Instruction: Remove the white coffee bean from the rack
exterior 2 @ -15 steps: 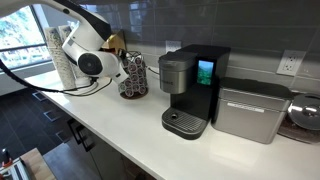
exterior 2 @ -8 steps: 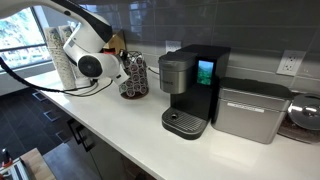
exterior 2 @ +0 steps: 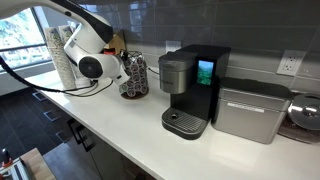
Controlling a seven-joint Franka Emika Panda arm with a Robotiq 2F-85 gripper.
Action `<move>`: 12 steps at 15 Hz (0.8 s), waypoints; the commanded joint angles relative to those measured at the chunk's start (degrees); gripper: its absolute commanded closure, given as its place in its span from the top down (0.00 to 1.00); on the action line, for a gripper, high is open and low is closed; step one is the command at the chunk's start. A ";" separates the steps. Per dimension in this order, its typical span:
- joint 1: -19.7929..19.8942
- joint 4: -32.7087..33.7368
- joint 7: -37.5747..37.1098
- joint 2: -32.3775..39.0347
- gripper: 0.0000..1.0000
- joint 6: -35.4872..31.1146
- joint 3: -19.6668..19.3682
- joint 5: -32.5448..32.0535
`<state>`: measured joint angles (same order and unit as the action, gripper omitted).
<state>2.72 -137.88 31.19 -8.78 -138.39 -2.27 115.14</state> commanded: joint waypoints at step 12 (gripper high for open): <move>2.09 -0.67 1.75 -1.42 0.28 0.65 0.03 -2.23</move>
<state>3.78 -137.84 32.38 -8.94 -138.38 -2.27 114.66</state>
